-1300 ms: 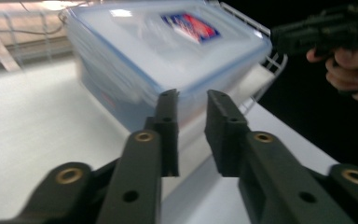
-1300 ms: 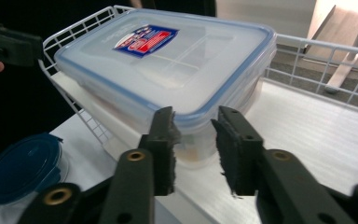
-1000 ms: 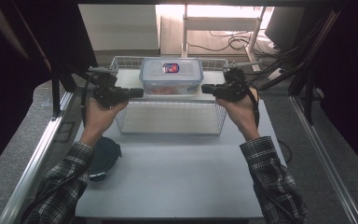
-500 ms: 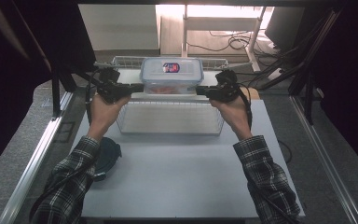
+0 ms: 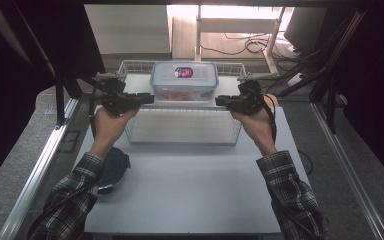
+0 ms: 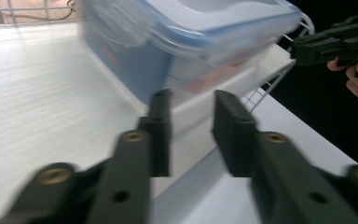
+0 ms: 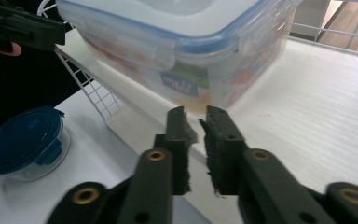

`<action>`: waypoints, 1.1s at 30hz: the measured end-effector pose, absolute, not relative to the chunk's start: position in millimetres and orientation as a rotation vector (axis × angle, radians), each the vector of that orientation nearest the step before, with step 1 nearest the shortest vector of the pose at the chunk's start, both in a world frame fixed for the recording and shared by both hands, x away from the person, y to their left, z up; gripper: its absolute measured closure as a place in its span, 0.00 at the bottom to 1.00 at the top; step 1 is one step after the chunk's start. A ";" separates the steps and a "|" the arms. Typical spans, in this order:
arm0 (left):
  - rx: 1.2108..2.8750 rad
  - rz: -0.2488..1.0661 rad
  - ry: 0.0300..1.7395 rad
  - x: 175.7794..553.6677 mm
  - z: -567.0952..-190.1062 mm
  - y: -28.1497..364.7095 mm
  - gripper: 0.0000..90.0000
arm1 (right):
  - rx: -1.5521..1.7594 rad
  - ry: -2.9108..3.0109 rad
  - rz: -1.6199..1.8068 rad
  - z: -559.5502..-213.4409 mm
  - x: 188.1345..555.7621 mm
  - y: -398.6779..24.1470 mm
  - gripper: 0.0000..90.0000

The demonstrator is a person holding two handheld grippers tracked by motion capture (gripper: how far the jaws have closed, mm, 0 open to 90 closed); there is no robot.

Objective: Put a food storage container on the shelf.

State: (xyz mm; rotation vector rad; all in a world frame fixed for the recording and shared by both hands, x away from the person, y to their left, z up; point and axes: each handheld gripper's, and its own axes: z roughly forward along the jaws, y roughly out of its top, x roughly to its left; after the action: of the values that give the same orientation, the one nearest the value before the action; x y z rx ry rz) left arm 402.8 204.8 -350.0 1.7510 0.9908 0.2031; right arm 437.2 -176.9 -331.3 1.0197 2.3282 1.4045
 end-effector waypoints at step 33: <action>1.841 0.312 0.868 254.4 -441.6 177.2 0.04 | 0.880 2.318 1.362 -400.9 307.8 -199.0 0.01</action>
State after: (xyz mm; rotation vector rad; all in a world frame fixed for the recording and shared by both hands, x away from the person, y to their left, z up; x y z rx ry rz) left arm 254.4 177.2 -441.6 1.8415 0.8684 0.3116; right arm 307.8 -199.0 -400.9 0.8803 2.3175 1.3622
